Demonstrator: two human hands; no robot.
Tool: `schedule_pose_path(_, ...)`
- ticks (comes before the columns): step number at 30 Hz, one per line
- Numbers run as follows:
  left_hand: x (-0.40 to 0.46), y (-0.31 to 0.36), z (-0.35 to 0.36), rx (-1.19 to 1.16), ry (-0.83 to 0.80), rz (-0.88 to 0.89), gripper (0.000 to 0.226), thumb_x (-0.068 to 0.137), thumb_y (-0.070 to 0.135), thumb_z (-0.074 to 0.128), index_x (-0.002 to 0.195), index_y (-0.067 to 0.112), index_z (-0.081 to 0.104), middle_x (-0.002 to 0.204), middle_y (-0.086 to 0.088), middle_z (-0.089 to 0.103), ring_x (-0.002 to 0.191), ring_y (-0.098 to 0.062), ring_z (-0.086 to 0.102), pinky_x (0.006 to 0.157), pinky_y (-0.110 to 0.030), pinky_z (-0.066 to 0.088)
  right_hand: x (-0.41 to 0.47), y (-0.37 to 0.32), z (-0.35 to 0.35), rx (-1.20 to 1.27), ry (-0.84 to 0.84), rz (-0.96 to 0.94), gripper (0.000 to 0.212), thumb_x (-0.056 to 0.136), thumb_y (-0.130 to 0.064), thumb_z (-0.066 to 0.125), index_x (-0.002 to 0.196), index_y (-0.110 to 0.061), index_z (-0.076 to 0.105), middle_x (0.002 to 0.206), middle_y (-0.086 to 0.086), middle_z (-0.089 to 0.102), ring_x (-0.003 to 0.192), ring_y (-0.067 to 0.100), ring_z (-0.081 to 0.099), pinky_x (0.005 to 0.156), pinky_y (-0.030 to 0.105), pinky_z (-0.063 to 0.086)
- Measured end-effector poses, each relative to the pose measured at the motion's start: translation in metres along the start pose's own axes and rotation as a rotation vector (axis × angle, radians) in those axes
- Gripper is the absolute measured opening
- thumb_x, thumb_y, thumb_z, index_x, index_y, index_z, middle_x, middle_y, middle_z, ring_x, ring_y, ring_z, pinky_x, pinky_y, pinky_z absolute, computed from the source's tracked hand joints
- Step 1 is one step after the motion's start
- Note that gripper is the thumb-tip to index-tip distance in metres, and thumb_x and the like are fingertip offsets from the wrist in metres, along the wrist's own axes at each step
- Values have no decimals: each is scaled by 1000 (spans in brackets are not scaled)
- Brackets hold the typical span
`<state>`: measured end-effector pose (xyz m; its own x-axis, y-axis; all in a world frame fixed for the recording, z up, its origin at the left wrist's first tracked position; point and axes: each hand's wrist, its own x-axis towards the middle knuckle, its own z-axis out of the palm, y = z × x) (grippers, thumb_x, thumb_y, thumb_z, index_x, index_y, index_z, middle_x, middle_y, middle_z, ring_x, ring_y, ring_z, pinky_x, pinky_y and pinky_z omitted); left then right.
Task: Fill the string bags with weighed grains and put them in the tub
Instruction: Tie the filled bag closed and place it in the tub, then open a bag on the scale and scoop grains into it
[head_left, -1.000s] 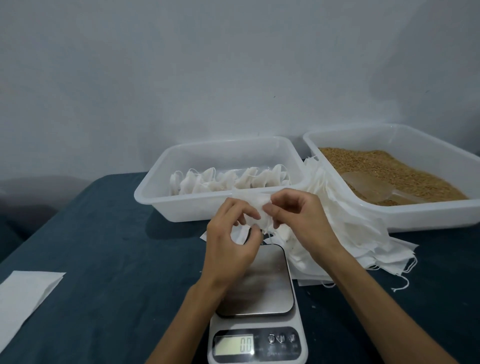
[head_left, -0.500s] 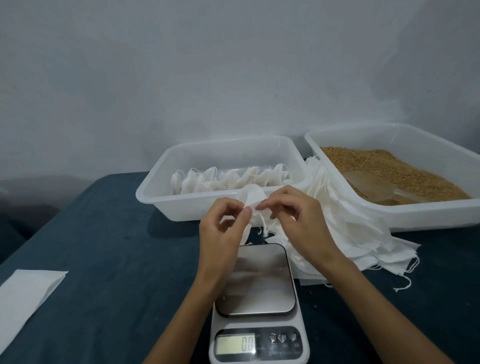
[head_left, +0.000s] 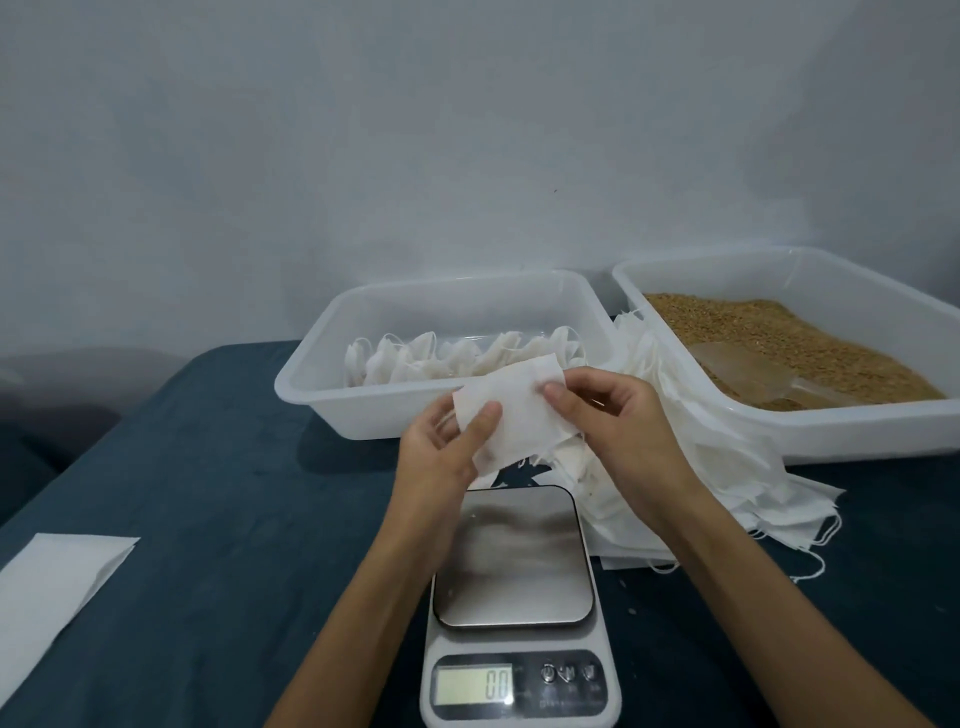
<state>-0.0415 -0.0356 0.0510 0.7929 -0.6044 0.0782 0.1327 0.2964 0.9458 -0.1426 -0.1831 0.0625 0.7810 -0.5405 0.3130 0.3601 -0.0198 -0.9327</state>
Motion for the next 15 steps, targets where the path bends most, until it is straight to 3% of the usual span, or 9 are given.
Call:
schedule_pose_path(2,-2,0,0,-33,-16,-11,36,84,19,78,117,5,74,112,-13,79,104,-27,76,81,-29,61,2,4,0,-113,93,-75,6,86,-15,77,91,-12,79,106,-1,71,87,11,68,83,26,53)
schedule_pose_path(5,-2,-2,0,95,94,57,14,91,9,76,104,9,78,99,-8,81,88,-19,76,70,-25,59,0,8,0,-394,199,-265,7,83,-18,82,87,-18,77,101,-6,62,68,10,54,68,20,49)
schedule_pose_path(7,-1,-2,0,129,117,79,9,92,9,76,100,11,79,94,-6,81,79,-14,73,63,-22,56,-3,8,2,-385,163,-320,5,86,-19,80,89,-17,76,93,-8,66,61,10,51,59,21,45)
schedule_pose_path(10,-2,-3,1,145,104,74,10,93,13,75,102,13,79,97,-6,81,82,-13,74,67,-23,58,-5,8,6,-282,88,-249,5,93,-22,73,94,-17,72,78,-3,70,48,9,51,46,20,40)
schedule_pose_path(15,3,-3,-2,81,141,80,17,94,5,74,110,10,72,85,-2,75,73,-13,67,66,-23,57,-4,4,-1,-296,185,-249,11,97,-29,68,90,-21,69,56,0,64,32,22,46,37,23,38)
